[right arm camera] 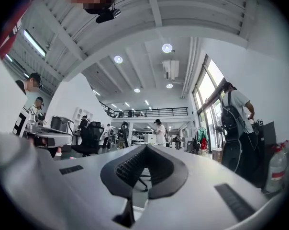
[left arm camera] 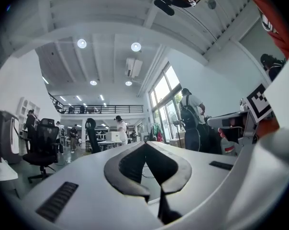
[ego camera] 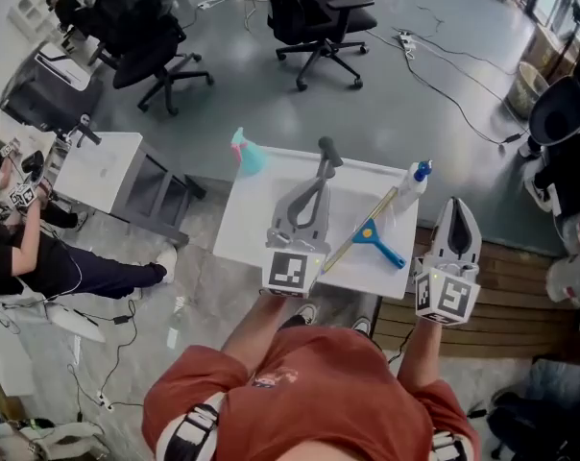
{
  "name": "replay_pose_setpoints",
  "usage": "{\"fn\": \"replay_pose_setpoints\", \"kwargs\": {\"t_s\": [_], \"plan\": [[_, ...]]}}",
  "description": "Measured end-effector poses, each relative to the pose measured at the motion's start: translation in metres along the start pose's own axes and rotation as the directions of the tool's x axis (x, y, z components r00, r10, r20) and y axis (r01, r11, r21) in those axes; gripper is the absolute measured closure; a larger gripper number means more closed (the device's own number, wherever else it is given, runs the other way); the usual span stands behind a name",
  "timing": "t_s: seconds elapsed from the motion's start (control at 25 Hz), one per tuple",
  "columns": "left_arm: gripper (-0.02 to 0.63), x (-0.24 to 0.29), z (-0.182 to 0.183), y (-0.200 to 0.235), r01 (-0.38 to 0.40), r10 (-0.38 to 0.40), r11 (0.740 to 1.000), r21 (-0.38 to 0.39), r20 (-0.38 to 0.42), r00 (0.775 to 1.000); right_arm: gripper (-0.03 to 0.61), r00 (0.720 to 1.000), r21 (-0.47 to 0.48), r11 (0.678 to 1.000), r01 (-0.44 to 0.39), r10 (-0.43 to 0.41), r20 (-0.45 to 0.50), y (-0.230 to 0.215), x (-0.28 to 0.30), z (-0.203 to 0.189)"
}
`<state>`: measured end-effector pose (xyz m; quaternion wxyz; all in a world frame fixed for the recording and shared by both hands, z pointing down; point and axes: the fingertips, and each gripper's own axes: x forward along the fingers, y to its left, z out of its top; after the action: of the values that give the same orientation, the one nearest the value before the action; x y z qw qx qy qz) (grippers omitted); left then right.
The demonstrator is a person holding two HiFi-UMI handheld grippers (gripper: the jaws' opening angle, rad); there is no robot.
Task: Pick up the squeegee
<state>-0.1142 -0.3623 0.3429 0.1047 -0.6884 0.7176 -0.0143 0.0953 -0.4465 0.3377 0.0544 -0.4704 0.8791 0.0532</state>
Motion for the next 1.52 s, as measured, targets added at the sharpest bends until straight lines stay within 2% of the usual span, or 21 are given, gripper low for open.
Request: {"fn": "replay_pose_setpoints", "kwargs": {"t_s": [0.12, 0.52, 0.68, 1.0, 1.16, 1.44, 1.52], "plan": [[0.595, -0.003, 0.005, -0.019, -0.043, 0.044, 0.998, -0.040, 0.014, 0.999, 0.572, 0.999, 0.005, 0.999, -0.039, 0.039, 0.000, -0.017, -0.004, 0.000], [0.595, -0.023, -0.007, -0.066, -0.157, 0.157, 0.987, -0.024, -0.020, 0.987, 0.571, 0.987, 0.030, 0.987, -0.159, 0.160, -0.024, -0.046, -0.018, -0.024], [0.595, -0.037, -0.023, -0.077, -0.201, 0.201, 0.980, 0.005, -0.077, 0.977, 0.571, 0.976, 0.038, 0.977, -0.210, 0.212, -0.059, -0.044, -0.022, -0.041], [0.595, -0.070, -0.057, -0.078, -0.254, 0.252, 0.967, 0.010, -0.160, 0.954, 0.571, 0.946, 0.051, 0.958, -0.283, 0.287, -0.148, -0.020, -0.030, -0.087], [0.595, -0.079, -0.072, -0.081, -0.267, 0.261, 0.964, -0.013, -0.165, 0.951, 0.571, 0.924, 0.059, 0.946, -0.318, 0.323, -0.203, -0.006, -0.033, -0.119], [0.595, -0.086, -0.107, -0.083, -0.277, 0.265, 0.960, -0.045, -0.176, 0.948, 0.569, 0.869, 0.048, 0.916, -0.398, 0.393, -0.301, 0.022, -0.032, -0.180], [0.595, -0.089, -0.120, -0.083, -0.280, 0.266, 0.958, -0.052, -0.193, 0.944, 0.549, 0.849, 0.055, 0.906, -0.419, 0.413, -0.331, 0.031, -0.032, -0.196]]}}
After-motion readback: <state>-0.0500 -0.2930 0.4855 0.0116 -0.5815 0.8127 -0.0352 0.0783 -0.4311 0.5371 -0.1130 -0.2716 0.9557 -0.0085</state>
